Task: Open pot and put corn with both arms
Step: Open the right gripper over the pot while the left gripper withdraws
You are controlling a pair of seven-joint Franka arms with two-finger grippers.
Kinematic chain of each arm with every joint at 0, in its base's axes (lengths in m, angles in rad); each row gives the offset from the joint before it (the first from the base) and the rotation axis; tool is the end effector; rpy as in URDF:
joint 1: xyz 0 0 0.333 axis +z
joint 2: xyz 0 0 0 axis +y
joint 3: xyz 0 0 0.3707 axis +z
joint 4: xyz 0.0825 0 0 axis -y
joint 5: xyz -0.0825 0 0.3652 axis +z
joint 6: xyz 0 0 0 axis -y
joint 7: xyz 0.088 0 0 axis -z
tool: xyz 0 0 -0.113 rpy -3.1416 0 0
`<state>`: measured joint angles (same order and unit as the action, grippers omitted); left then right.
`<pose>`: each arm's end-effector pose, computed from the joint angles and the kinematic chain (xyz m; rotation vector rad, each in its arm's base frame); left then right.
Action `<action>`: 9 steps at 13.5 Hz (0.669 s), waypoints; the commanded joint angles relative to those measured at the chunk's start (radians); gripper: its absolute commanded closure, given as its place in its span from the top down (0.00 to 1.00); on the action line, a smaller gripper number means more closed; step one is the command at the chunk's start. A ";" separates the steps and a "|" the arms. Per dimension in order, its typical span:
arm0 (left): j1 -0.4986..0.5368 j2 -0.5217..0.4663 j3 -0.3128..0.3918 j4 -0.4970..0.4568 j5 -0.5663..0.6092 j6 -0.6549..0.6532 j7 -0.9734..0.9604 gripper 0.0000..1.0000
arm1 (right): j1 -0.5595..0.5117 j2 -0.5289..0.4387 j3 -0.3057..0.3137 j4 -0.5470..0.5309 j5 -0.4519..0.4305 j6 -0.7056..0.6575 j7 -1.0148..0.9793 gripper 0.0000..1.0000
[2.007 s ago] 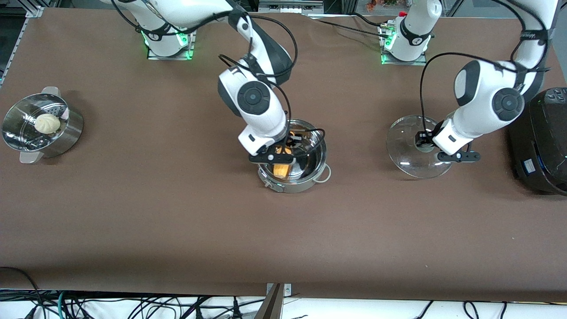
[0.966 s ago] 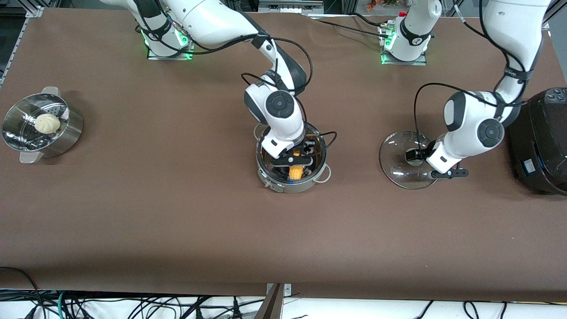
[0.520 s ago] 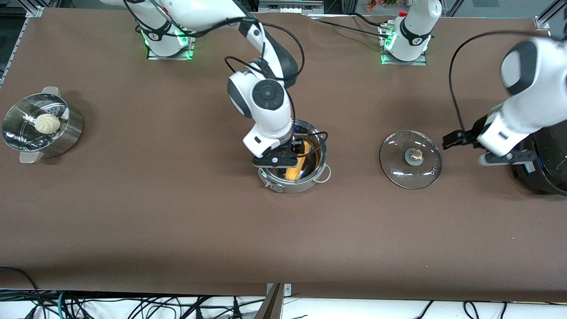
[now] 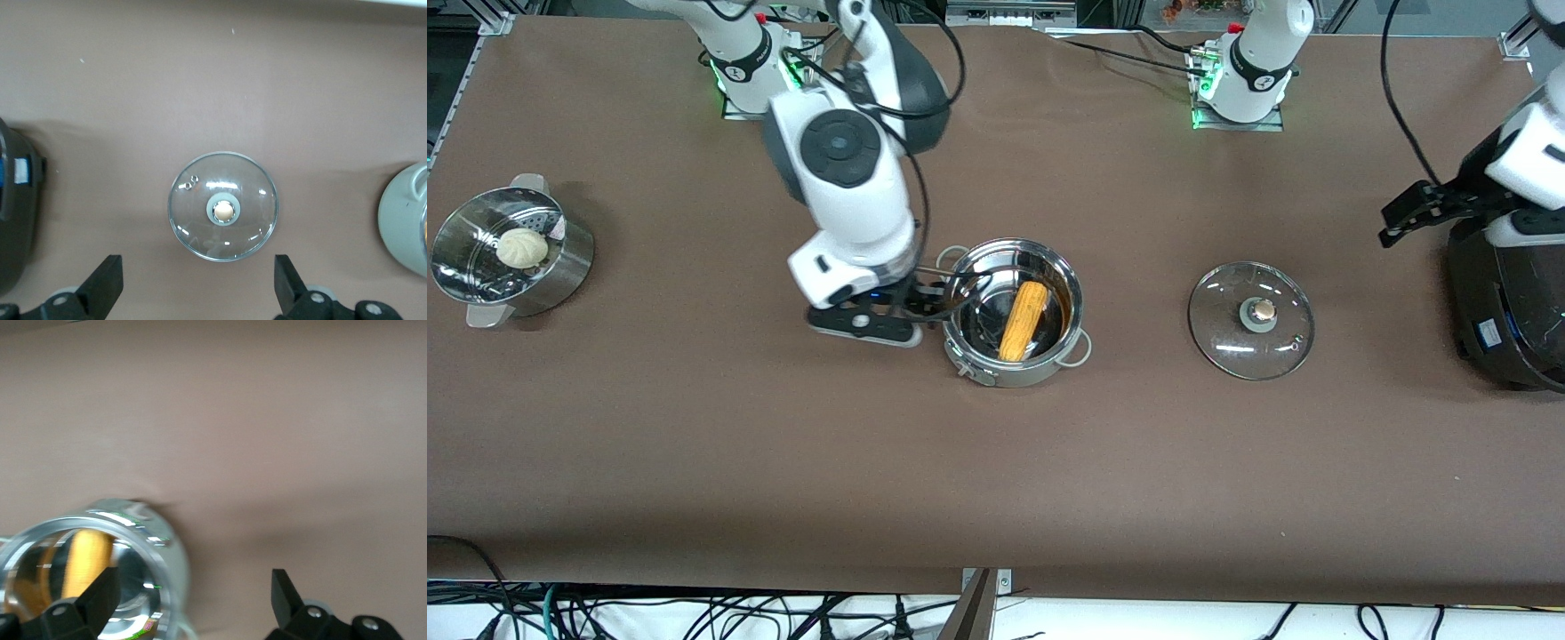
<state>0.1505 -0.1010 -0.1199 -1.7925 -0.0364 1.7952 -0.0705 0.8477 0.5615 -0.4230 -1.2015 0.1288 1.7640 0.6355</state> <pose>0.5166 0.0091 0.6444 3.1072 0.1669 0.1596 0.6137 0.3847 0.5241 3.0718 -0.2606 0.1338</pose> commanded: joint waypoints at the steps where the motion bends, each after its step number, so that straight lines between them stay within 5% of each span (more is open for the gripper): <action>1: 0.014 0.043 -0.006 0.088 0.010 -0.039 0.009 1.00 | 0.002 -0.072 -0.115 -0.021 0.002 -0.154 -0.223 1.00; 5: 0.003 0.044 -0.017 0.088 0.010 -0.057 0.001 1.00 | 0.002 -0.097 -0.322 -0.023 0.006 -0.310 -0.641 1.00; 9: 0.003 0.043 -0.023 0.090 0.010 -0.088 -0.002 1.00 | -0.051 -0.130 -0.356 -0.084 0.077 -0.298 -0.844 1.00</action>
<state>0.1541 -0.0721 -0.1391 -1.7407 -0.0364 1.7403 -0.0705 0.8166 0.4780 -0.7882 -1.2337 0.1683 1.4586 -0.1481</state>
